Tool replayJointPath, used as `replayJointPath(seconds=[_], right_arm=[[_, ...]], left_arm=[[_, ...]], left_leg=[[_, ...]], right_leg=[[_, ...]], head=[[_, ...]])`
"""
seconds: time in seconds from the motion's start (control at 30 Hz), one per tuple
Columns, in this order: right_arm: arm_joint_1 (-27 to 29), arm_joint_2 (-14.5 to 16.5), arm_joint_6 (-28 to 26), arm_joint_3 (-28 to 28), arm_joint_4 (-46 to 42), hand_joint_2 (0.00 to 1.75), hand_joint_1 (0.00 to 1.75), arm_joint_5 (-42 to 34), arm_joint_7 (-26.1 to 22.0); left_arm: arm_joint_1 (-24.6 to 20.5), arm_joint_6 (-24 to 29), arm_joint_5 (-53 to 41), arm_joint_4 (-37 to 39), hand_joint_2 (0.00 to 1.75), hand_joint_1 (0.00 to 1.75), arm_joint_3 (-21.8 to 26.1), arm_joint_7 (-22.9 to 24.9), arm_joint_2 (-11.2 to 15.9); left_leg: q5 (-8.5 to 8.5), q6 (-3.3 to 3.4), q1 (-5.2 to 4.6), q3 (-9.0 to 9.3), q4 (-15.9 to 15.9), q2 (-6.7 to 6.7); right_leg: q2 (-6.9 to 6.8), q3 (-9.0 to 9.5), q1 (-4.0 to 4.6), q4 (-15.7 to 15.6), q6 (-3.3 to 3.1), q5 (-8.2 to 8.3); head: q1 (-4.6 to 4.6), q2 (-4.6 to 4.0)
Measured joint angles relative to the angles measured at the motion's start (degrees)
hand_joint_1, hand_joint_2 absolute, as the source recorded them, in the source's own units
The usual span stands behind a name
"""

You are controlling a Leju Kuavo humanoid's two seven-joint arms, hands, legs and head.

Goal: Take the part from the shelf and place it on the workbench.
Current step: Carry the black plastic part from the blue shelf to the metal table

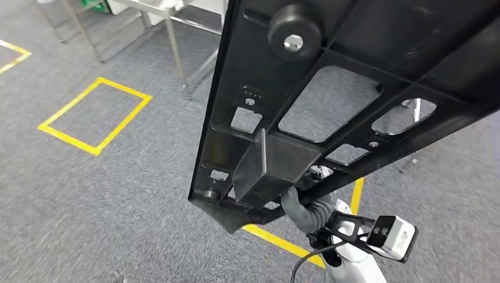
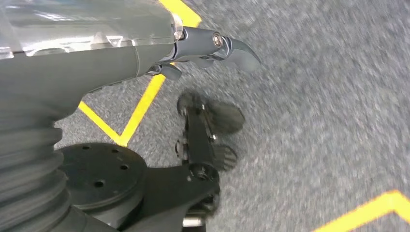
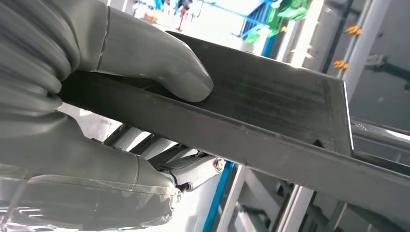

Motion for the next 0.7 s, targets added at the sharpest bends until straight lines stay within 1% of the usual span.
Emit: replayJointPath(seconds=[0.03, 0.07, 0.1, 0.13, 0.17, 0.2, 0.23, 0.27, 0.3, 0.33, 0.37, 0.4, 0.43, 0.47, 0.5, 0.53, 0.57, 0.6, 0.63, 0.67, 0.7], right_arm=[[-0.03, 0.01, 0.02, 0.00, 0.03, 1.75, 1.75, -0.03, 0.02], [-0.02, 0.01, 0.04, 0.00, 0.05, 1.75, 1.75, -0.06, 0.04], [0.01, -0.01, 0.10, 0.00, 0.07, 1.75, 1.75, -0.12, 0.04], [-0.03, -0.03, 0.17, 0.00, 0.08, 1.75, 1.75, -0.18, 0.04], [-0.08, -0.05, 0.24, 0.00, 0.09, 1.75, 1.75, -0.26, 0.03], [-0.12, -0.07, 0.30, 0.00, 0.11, 1.75, 1.75, -0.35, 0.01], [-0.14, -0.10, 0.32, 0.00, 0.18, 1.75, 1.75, -0.44, -0.01], [-0.11, -0.11, 0.32, 0.00, 0.27, 1.75, 1.75, -0.52, -0.02], [-0.07, -0.14, 0.32, 0.00, 0.39, 1.75, 1.75, -0.58, -0.03], [-0.05, -0.17, 0.31, 0.00, 0.52, 1.75, 1.75, -0.63, -0.04], [-0.06, -0.21, 0.31, 0.00, 0.60, 1.75, 1.75, -0.66, -0.04], [-0.09, -0.25, 0.30, 0.00, 0.65, 1.75, 1.75, -0.70, -0.04], [-0.19, -0.28, 0.30, 0.00, 0.67, 1.75, 1.75, -0.77, -0.04], [-0.30, -0.30, 0.30, 0.00, 0.67, 1.75, 1.75, -0.84, -0.05], [-0.41, -0.31, 0.30, 0.00, 0.68, 1.75, 1.75, -0.91, -0.09], [-0.48, -0.33, 0.30, -0.01, 0.69, 1.75, 1.75, -0.95, -0.12], [-0.50, -0.36, 0.28, -0.01, 0.71, 1.75, 1.75, -0.98, -0.15], [-0.47, -0.38, 0.27, -0.02, 0.72, 1.75, 1.75, -1.03, -0.16], [-0.51, -0.41, 0.25, -0.02, 0.74, 1.75, 1.75, -1.09, -0.16], [-0.61, -0.42, 0.22, -0.02, 0.75, 1.75, 1.75, -1.17, -0.14], [-0.69, -0.41, 0.20, -0.02, 0.78, 1.75, 1.75, -1.26, -0.13]], left_arm=[[0.00, -0.03, -0.03, 0.00, 1.75, 0.00, 0.00, -0.09, 0.00], [-0.05, -0.07, -0.05, -0.01, 1.75, 0.00, 0.00, -0.22, -0.01], [-0.12, -0.10, -0.09, -0.01, 1.75, 0.00, 0.01, -0.37, -0.02], [-0.22, -0.15, -0.12, -0.01, 1.75, 0.00, 0.01, -0.53, -0.02], [-0.29, -0.18, -0.15, -0.01, 1.75, 0.00, 0.02, -0.69, -0.02], [-0.30, -0.20, -0.20, -0.01, 1.75, 0.00, 0.03, -0.81, 0.00], [-0.22, -0.21, -0.23, -0.01, 1.75, 0.00, 0.04, -0.89, 0.02], [-0.11, -0.18, -0.27, -0.01, 1.75, 0.00, 0.05, -0.91, 0.02], [-0.03, -0.15, -0.31, -0.01, 1.75, 0.00, 0.06, -0.94, 0.02], [-0.01, -0.10, -0.34, -0.01, 1.75, 0.00, 0.07, -0.96, 0.02], [-0.06, -0.05, -0.38, -0.01, 1.75, 0.00, 0.06, -0.98, 0.02], [-0.12, -0.03, -0.39, -0.01, 1.75, 0.00, 0.06, -1.00, 0.01], [-0.17, -0.03, -0.40, -0.01, 1.75, 0.00, 0.06, -1.02, 0.01], [-0.20, -0.03, -0.39, -0.01, 1.75, 0.00, 0.06, -1.04, 0.00], [-0.22, -0.05, -0.38, -0.01, 1.75, 0.00, 0.07, -1.05, 0.01], [-0.24, -0.09, -0.35, -0.01, 1.75, 0.00, 0.07, -1.08, 0.01], [-0.30, -0.19, -0.31, -0.01, 1.75, 0.00, 0.07, -1.13, 0.01], [-0.39, -0.31, -0.25, -0.01, 1.75, 0.00, 0.07, -1.23, 0.02], [-0.47, -0.44, -0.20, -0.02, 1.75, 0.00, 0.08, -1.37, 0.02], [-0.52, -0.57, -0.16, -0.02, 1.75, 0.00, 0.10, -1.53, 0.03], [-0.49, -0.72, -0.15, -0.02, 1.75, 0.00, 0.11, -1.64, 0.03]], left_leg=[[-0.14, 0.25, -0.08, 0.11, -0.21, 0.16], [-0.08, 0.58, -0.12, 0.12, -0.22, 0.70], [0.04, 0.95, -0.12, 0.21, -0.42, 1.39], [0.17, 1.34, -0.05, 0.31, -0.66, 2.07], [0.27, 1.70, 0.02, 0.38, -0.89, 2.78], [0.29, 1.97, 0.00, 0.43, -1.00, 3.51], [0.24, 2.16, -0.08, 0.43, -1.02, 4.24], [0.17, 2.24, -0.16, 0.43, -1.01, 5.02], [0.08, 2.27, -0.21, 0.45, -1.00, 5.83], [-0.02, 2.25, -0.22, 0.53, -0.99, 6.59], [-0.15, 2.19, -0.24, 0.67, -0.99, 7.29], [-0.30, 2.09, -0.27, 0.90, -0.99, 7.93], [-0.49, 1.90, -0.39, 1.13, -0.97, 8.51], [-0.68, 1.67, -0.54, 1.32, -0.95, 9.06], [-0.86, 1.40, -0.67, 1.46, -0.94, 9.61], [-0.99, 1.12, -0.76, 1.57, -0.96, 10.20], [-1.08, 0.83, -0.83, 1.74, -1.06, 10.83], [-1.31, 0.55, -0.78, 1.93, -1.06, 11.08], [-1.87, 0.30, -0.72, 1.93, -0.54, 10.42], [-2.94, 0.09, -0.65, 1.45, 0.98, 9.12], [-4.59, -0.09, -0.53, 0.21, 3.89, 7.40]], right_leg=[[0.63, -0.27, -0.03, 0.04, 0.34, 0.10], [1.26, -0.44, -0.13, -0.07, 0.71, 0.24], [1.02, -0.57, -0.11, 0.07, 1.03, 0.11], [-0.10, -0.98, -0.03, 0.91, 1.32, -0.49], [-1.78, -1.88, 0.05, 2.83, 1.59, -1.66], [-3.83, -3.37, 0.05, 6.01, 1.81, -3.40], [-5.25, -5.34, -0.02, 10.00, 2.01, -5.26], [-5.94, -7.21, -0.15, 13.72, 2.19, -6.65], [-6.26, -8.43, -0.26, 16.07, 2.30, -7.17], [-6.46, -8.57, -0.32, 16.25, 2.33, -6.58], [-6.81, -7.38, -0.30, 13.90, 2.23, -4.96], [-7.56, -5.27, -0.19, 9.87, 1.97, -2.88], [-8.83, -3.01, 0.10, 5.54, 1.60, -1.29], [-9.87, -1.27, 0.43, 2.14, 1.16, -0.20], [-10.50, -0.37, 0.74, 0.24, 0.79, 0.19], [-10.55, -0.20, 0.99, -0.36, 0.51, 0.08], [-9.85, -0.30, 1.03, -0.45, 0.22, 0.18], [-9.16, -0.14, 0.84, -0.74, -0.03, 0.33], [-8.52, 0.13, 0.59, -1.13, -0.31, 0.51], [-7.92, 0.42, 0.33, -1.53, -0.59, 0.71], [-7.32, 0.69, 0.09, -1.80, -0.80, 0.83]], head=[[0.01, 0.00], [0.01, 0.01], [0.01, 0.01], [0.02, 0.01], [0.02, 0.01], [0.02, 0.01], [0.02, 0.01], [0.02, 0.00], [0.02, 0.00], [0.02, -0.01], [0.02, -0.01], [0.02, -0.01], [0.02, -0.01], [0.02, 0.00], [0.02, 0.00], [0.02, 0.00], [0.02, 0.00], [0.02, 0.00], [0.02, 0.00], [0.02, 0.00], [0.01, 0.00]])
